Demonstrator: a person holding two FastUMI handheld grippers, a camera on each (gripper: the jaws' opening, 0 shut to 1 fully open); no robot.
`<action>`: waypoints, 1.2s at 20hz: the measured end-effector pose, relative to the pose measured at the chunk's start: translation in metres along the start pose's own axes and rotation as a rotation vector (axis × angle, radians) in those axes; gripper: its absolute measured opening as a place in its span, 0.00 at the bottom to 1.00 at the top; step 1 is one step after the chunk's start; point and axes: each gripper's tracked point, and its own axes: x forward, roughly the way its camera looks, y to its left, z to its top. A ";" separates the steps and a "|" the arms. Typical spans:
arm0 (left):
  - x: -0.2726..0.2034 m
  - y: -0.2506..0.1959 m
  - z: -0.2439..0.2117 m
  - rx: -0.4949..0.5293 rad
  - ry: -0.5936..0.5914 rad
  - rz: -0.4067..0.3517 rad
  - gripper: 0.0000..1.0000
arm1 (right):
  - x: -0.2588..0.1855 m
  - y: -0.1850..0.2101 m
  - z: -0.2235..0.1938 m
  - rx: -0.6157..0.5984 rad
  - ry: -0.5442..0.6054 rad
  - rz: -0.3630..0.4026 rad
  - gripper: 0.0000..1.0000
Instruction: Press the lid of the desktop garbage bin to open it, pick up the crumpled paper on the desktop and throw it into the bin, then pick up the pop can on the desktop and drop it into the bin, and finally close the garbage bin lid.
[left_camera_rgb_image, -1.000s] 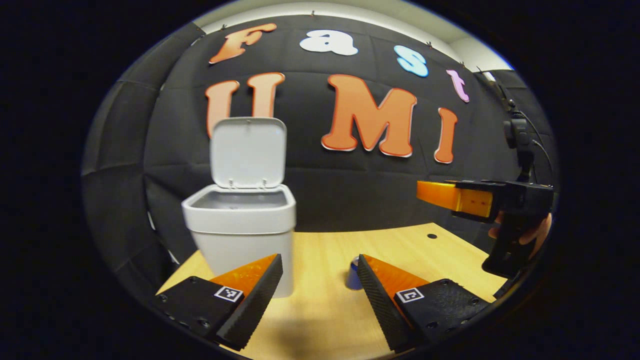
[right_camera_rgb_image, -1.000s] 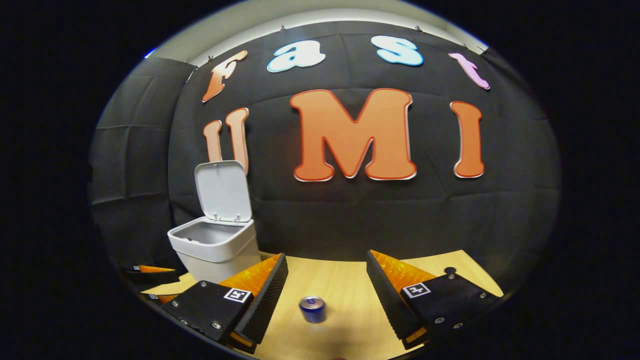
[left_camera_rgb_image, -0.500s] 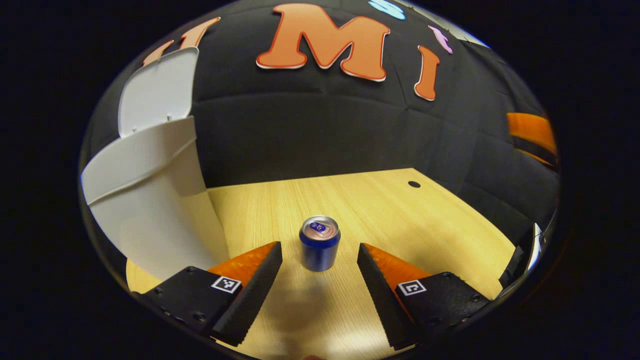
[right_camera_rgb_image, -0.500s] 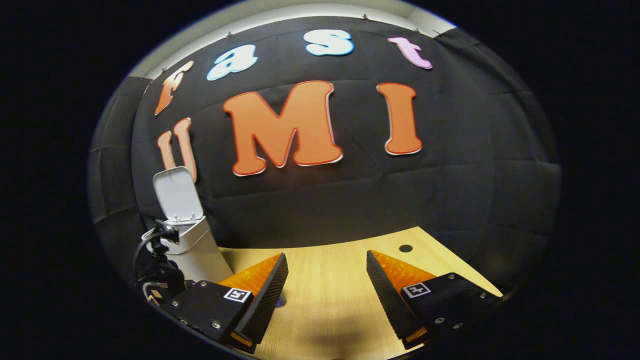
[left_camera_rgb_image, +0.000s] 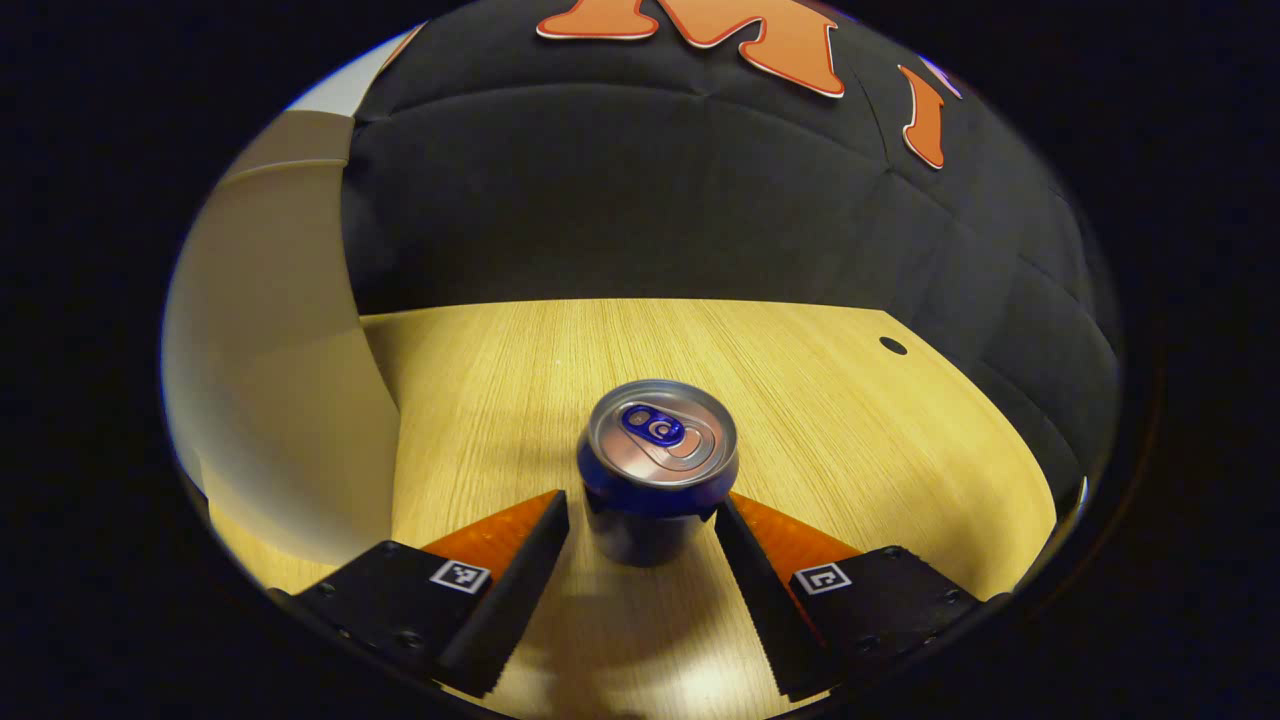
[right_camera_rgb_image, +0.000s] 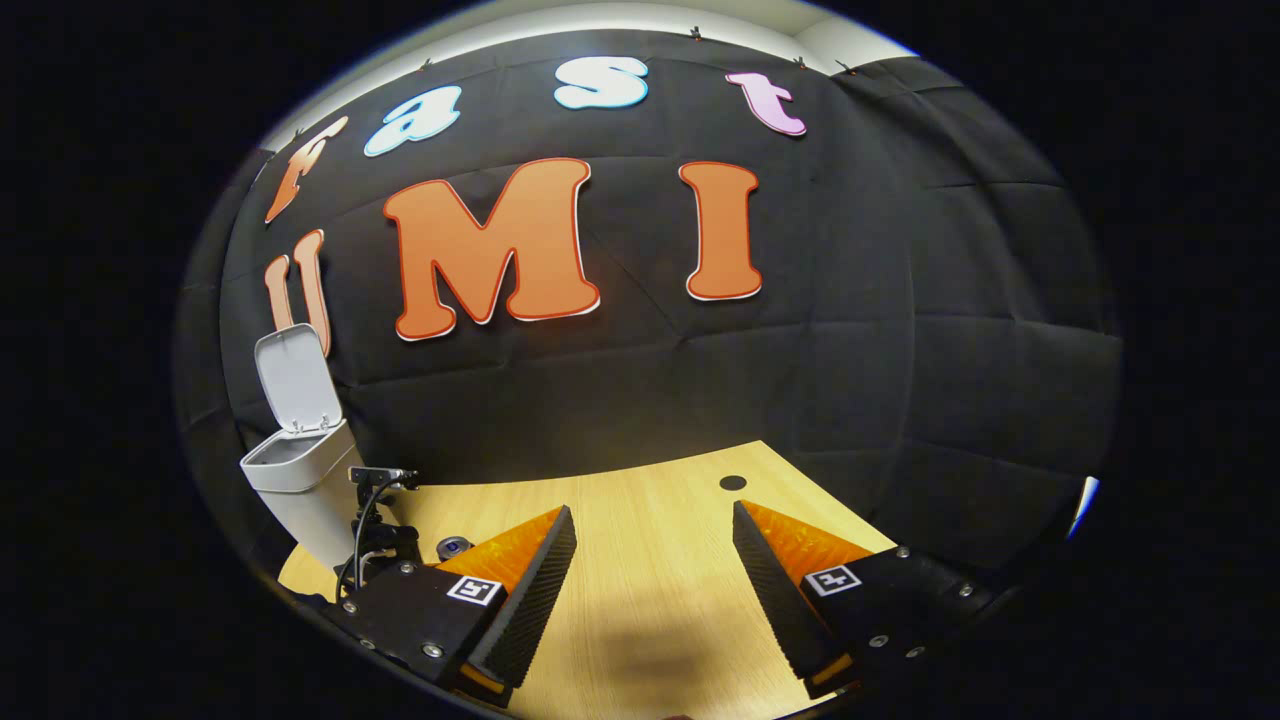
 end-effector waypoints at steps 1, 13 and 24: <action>0.005 -0.002 0.001 0.017 -0.012 0.006 0.84 | 0.001 -0.004 0.000 -0.006 0.002 -0.011 0.94; -0.133 0.032 0.121 0.120 -0.385 0.058 0.72 | 0.037 0.072 -0.013 0.004 0.050 0.179 0.94; -0.278 0.174 0.257 -0.165 -0.623 0.268 0.72 | 0.016 0.143 -0.015 -0.001 0.039 0.367 0.94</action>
